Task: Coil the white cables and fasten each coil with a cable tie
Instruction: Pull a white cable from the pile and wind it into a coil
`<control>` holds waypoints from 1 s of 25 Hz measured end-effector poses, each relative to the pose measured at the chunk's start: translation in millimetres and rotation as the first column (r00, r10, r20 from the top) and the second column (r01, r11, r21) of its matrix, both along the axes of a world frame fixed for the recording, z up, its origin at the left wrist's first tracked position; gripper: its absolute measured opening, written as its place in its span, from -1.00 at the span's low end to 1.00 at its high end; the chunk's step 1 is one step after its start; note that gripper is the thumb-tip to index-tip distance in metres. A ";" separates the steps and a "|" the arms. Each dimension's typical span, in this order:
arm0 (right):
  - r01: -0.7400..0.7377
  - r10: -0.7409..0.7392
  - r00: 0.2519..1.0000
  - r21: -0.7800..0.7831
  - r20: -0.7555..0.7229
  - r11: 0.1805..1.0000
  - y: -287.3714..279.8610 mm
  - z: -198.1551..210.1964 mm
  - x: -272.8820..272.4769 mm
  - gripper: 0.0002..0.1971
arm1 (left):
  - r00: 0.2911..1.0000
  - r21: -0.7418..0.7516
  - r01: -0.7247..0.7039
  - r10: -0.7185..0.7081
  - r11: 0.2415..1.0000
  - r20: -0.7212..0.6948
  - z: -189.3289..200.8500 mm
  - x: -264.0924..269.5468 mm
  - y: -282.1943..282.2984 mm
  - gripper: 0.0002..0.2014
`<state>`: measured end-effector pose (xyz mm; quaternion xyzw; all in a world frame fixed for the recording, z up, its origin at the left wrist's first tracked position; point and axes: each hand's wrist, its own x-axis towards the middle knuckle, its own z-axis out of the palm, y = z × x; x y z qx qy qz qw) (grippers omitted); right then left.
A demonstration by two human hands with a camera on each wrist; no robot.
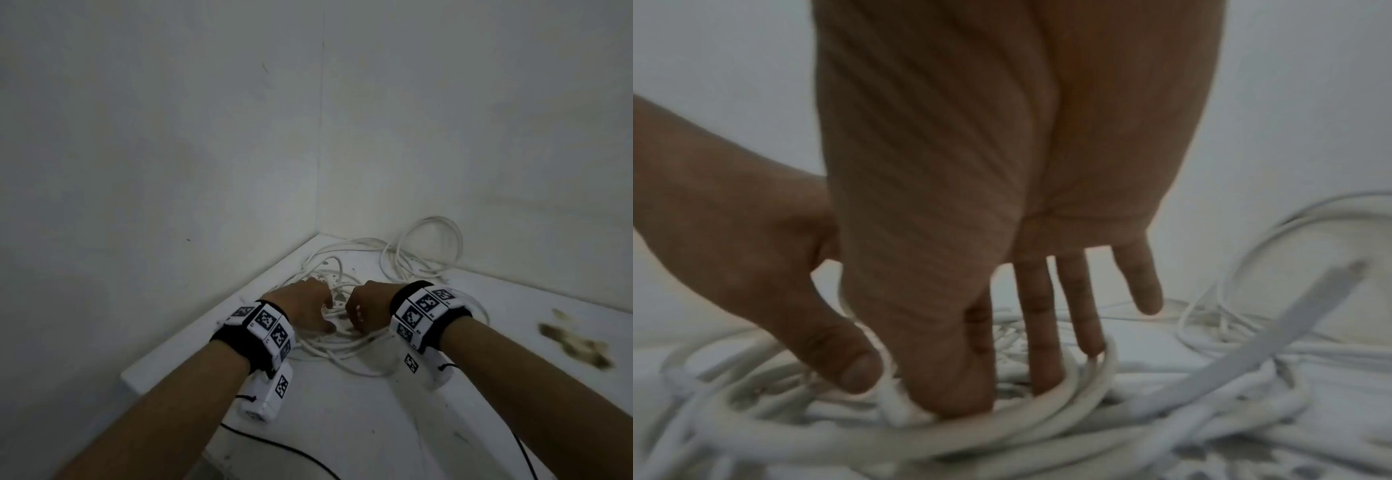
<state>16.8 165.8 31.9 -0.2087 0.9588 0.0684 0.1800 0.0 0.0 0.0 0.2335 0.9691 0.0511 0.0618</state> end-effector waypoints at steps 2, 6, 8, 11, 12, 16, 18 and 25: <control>0.010 -0.010 0.997 0.008 0.078 1.000 6.1 6.7 5.3 -0.72 | 1.000 -0.038 -0.011 0.011 0.999 0.005 3.8 -0.1 -0.4 -0.31; 0.002 -0.011 0.993 0.080 0.116 0.997 11.1 18.4 24.6 -0.68 | 0.999 -0.072 -0.035 0.036 0.997 0.015 8.9 -1.8 -0.7 -0.33; 0.005 -0.025 0.985 0.111 0.172 0.994 11.9 20.3 32.6 -0.60 | 0.998 -0.041 -0.047 0.048 0.998 0.035 9.1 -2.0 1.2 -0.37; 0.039 -0.077 0.982 0.219 0.170 0.975 12.3 14.1 40.6 -0.56 | 0.986 -0.043 -0.104 0.108 0.994 0.130 -0.4 -0.5 1.3 -0.31; 0.047 -0.074 0.992 0.249 0.101 0.967 16.3 11.1 40.1 -0.61 | 0.982 -0.030 -0.121 0.124 0.992 0.142 -4.2 0.0 0.8 -0.29; 0.104 -0.078 0.981 0.142 -0.177 0.984 37.2 20.1 42.5 -0.74 | 0.977 0.010 -0.169 0.166 0.986 0.131 -9.4 0.6 0.1 -0.36; 0.072 -0.067 0.919 -0.003 -0.389 0.997 40.4 36.4 48.1 -0.80 | 0.977 0.019 -0.171 0.167 0.985 0.133 -6.0 2.1 1.8 -0.45; -0.285 -0.116 0.349 -0.223 -0.930 0.932 36.9 131.2 64.5 -0.64 | 0.961 0.385 -0.192 0.093 0.903 0.262 7.1 8.5 21.0 -0.38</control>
